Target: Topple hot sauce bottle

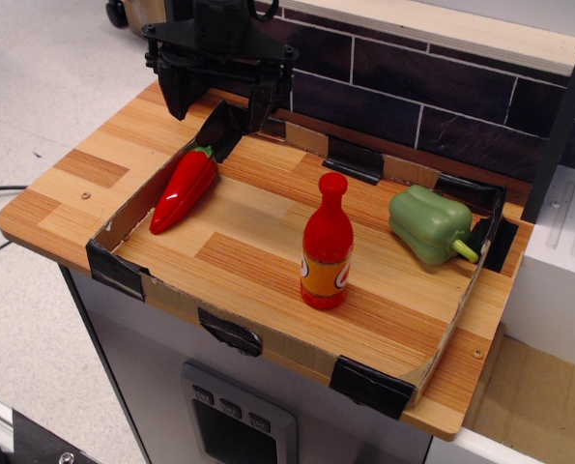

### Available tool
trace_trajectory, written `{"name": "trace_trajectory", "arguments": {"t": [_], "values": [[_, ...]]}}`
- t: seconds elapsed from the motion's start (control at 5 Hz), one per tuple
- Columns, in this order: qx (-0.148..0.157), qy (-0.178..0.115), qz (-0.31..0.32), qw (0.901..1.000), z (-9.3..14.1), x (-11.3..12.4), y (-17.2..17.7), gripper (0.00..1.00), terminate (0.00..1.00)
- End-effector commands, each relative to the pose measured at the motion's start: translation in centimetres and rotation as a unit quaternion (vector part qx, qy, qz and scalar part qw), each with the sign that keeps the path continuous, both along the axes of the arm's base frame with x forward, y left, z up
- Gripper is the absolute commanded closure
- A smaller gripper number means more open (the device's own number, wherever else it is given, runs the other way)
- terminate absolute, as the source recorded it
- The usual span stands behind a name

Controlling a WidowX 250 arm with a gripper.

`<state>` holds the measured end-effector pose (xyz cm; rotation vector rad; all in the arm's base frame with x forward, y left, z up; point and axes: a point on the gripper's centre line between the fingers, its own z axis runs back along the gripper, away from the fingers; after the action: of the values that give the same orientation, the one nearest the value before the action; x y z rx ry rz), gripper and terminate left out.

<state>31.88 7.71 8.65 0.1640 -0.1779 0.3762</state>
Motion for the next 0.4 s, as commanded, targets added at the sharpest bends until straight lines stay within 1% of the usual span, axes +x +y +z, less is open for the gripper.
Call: {"name": "trace_trajectory", "arguments": {"t": [0.0, 0.2], "values": [[0.000, 0.000, 0.000, 1.0000, 0.0, 0.0, 0.0, 0.00, 0.00], [-0.024, -0.003, 0.088, 0.9958, 0.7, 0.3, -1.7, 0.00, 0.00]]}}
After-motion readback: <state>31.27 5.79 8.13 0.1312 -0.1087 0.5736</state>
